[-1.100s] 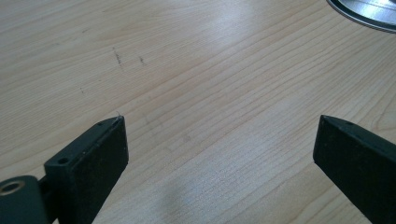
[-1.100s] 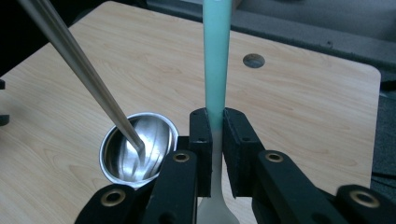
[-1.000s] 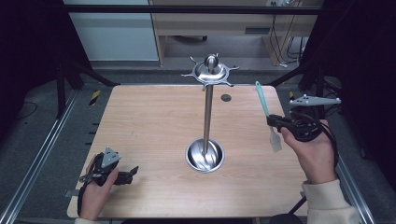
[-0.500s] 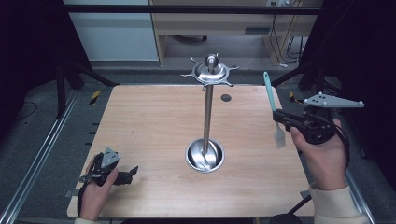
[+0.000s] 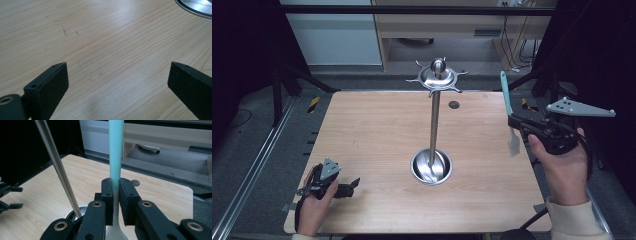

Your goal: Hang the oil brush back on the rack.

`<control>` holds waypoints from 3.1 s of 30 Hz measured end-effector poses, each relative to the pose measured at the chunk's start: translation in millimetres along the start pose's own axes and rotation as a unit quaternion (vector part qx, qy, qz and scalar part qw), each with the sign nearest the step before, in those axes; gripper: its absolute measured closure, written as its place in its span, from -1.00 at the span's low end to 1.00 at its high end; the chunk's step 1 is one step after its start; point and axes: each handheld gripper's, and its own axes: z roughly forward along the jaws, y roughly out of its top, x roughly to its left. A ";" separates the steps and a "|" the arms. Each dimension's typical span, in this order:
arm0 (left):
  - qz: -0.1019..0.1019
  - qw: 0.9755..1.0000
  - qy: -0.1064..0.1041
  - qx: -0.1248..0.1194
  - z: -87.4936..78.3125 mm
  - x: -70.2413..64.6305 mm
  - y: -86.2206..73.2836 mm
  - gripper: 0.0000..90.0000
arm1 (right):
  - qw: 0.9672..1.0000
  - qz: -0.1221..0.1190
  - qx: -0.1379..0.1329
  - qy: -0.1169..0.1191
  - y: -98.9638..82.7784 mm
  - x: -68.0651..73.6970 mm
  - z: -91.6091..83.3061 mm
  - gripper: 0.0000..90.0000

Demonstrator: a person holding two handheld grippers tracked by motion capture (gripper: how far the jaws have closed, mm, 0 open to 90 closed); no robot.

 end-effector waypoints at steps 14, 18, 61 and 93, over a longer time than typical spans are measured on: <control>0.000 1.000 0.000 0.000 -0.1 0.0 0.0 -0.94 | 0.999 -0.029 -0.020 0.022 2.4 19.9 -1.7 0.83; 0.000 1.000 -0.001 0.000 0.1 -0.2 0.2 -0.94 | 0.999 -0.039 -0.019 0.030 2.5 27.3 -0.3 0.83; 0.001 1.000 -0.001 0.002 0.3 -0.7 0.1 -0.94 | 0.993 -0.076 -0.034 0.078 -8.6 63.9 5.5 0.83; 0.002 1.000 -0.003 0.002 0.6 -1.0 0.1 -0.94 | 0.994 -0.069 -0.028 0.084 -13.5 69.5 25.7 0.83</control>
